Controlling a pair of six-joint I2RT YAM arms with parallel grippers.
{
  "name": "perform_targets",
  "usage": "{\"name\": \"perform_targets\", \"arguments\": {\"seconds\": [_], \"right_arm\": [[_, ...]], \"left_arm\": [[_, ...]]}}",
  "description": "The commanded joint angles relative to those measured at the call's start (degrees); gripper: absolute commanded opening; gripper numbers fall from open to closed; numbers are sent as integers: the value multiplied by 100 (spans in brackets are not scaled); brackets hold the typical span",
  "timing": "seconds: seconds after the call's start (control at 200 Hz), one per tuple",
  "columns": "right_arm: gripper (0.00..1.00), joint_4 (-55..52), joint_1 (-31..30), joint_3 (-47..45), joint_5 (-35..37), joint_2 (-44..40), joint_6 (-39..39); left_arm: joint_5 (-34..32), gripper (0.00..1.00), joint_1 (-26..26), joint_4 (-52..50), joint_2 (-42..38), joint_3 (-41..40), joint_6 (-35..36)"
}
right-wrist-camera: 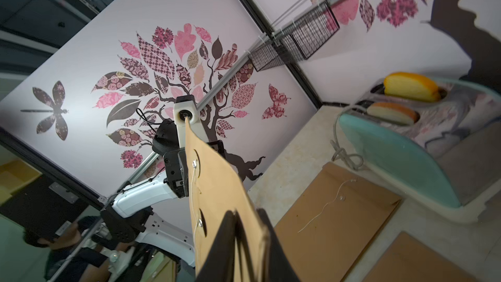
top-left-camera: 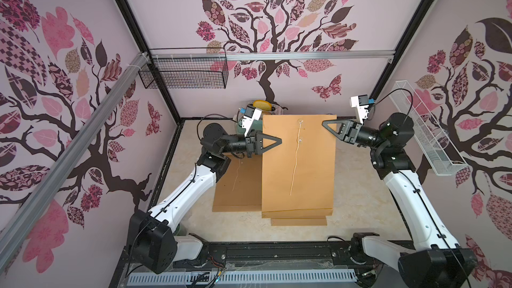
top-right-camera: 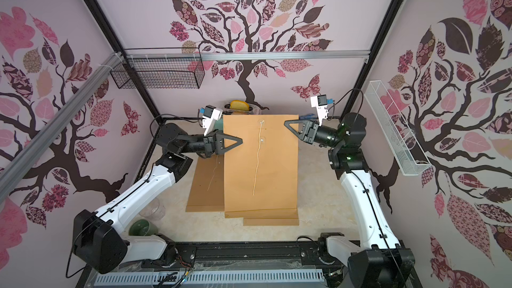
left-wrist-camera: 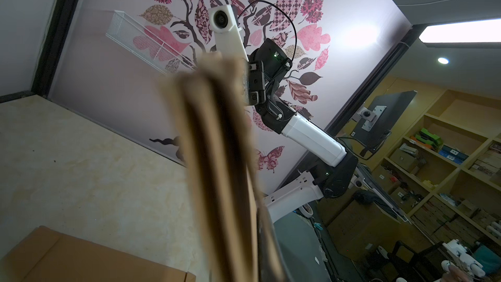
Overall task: Close the mouth of the file bag
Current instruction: Close the file bag.
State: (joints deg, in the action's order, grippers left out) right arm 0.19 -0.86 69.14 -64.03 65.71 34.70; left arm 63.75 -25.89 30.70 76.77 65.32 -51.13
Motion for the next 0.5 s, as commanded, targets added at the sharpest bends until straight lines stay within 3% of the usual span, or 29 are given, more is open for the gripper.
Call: {"name": "perform_targets", "arguments": {"seconds": [0.0,0.06,0.155,0.37,0.445,0.495], "right_arm": [[43,-1778,-8,597,822,-240,-1088],[48,-2290,-10,653,1405,-504,-1461],[49,-2989,-8,769,2257,-821,-1913],[51,-2071,-60,518,1483,-968,-1247],[50,-2168,-299,613,1698,-845,-1178],[50,-2782,-694,907,2337,-732,-1592]], "left_arm": [[-632,0,49,-1694,-198,388,1049],[-877,0,53,-2433,-250,490,1438],[-806,0,119,-2339,-114,494,1304],[-714,0,117,-1362,164,309,783],[-736,0,102,-1353,231,328,763],[-776,0,85,-1365,272,328,737]]}}
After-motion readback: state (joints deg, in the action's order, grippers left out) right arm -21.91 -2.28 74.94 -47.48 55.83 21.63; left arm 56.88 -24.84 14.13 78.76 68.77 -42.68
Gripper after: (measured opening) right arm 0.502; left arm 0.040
